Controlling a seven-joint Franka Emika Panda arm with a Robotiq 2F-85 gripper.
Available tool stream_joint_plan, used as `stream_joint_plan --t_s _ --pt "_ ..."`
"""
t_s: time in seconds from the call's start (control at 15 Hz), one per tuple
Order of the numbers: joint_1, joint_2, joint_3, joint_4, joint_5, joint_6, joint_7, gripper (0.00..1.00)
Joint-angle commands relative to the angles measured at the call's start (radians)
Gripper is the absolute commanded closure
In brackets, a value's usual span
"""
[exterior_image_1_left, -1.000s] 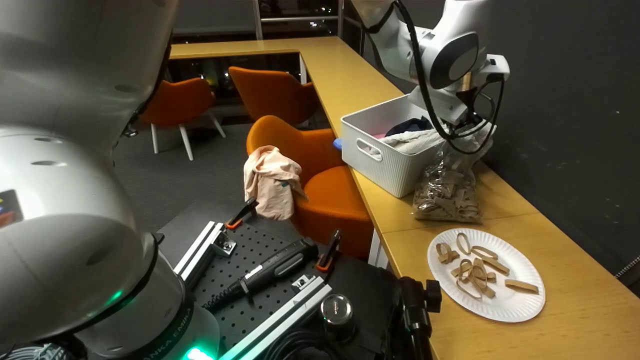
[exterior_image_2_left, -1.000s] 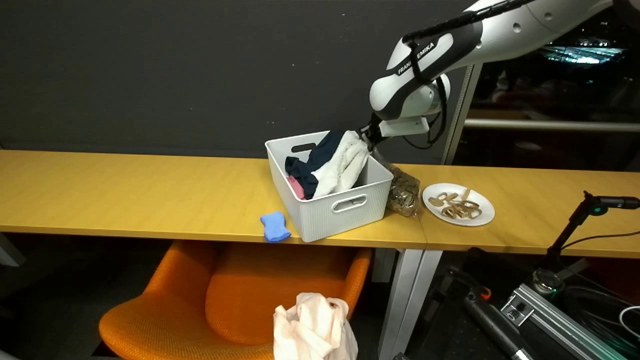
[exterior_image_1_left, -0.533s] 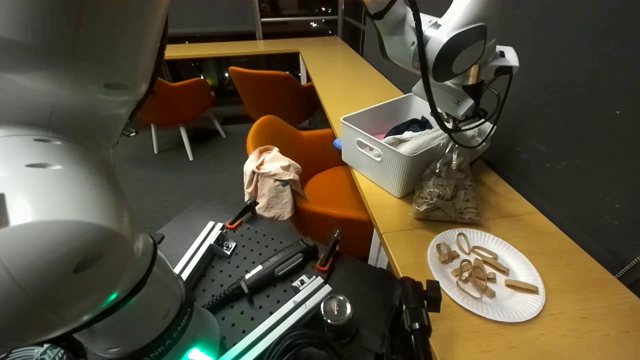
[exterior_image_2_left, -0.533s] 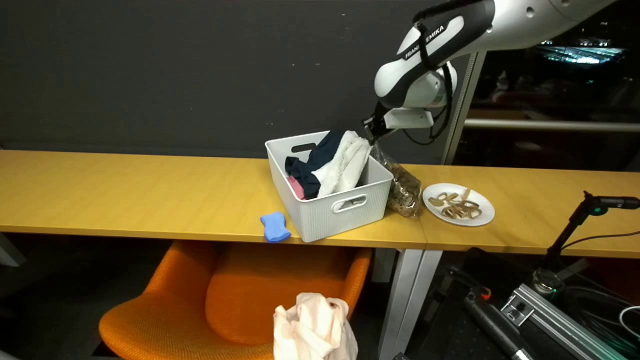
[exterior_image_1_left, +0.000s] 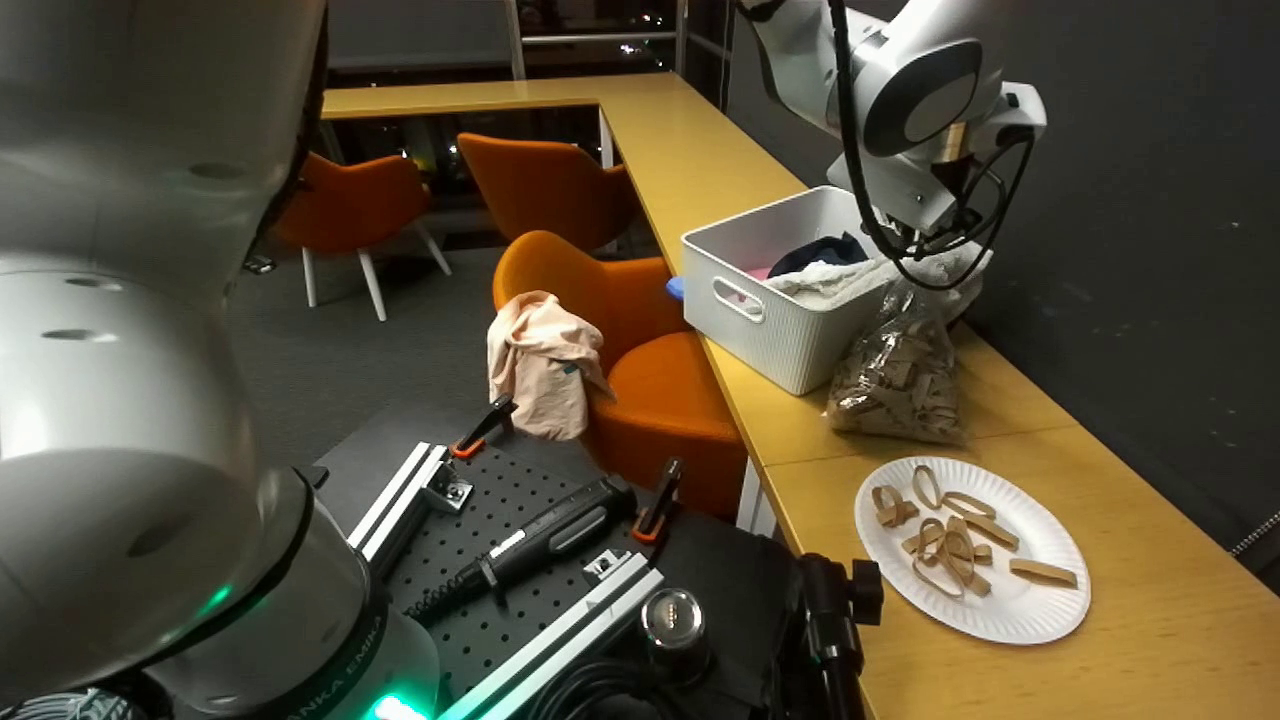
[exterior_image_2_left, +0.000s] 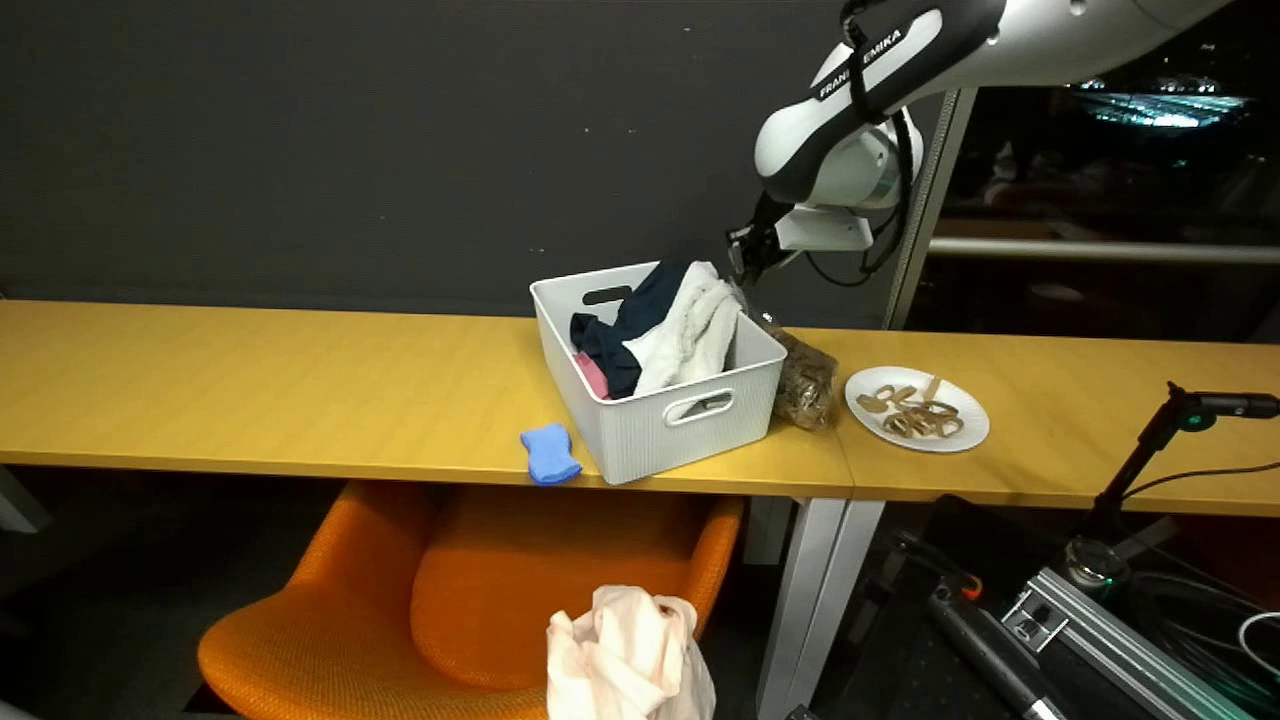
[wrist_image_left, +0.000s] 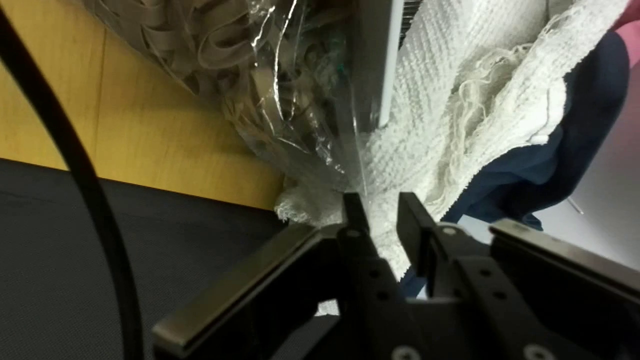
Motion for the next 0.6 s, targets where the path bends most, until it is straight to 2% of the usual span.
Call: stream_joint_plan --t_s 0.0,0.4,0.53 --pt "0.001 -0.046 -0.001 -0.036 0.007 -0.032 -0.02 0.44" --pt "0.003 -0.022 -0.025 -0.045 -0.002 -0.018 -0.011 0.02" --pt "0.004 -0.01 -0.017 -0.042 0.003 -0.012 -0.014 0.0"
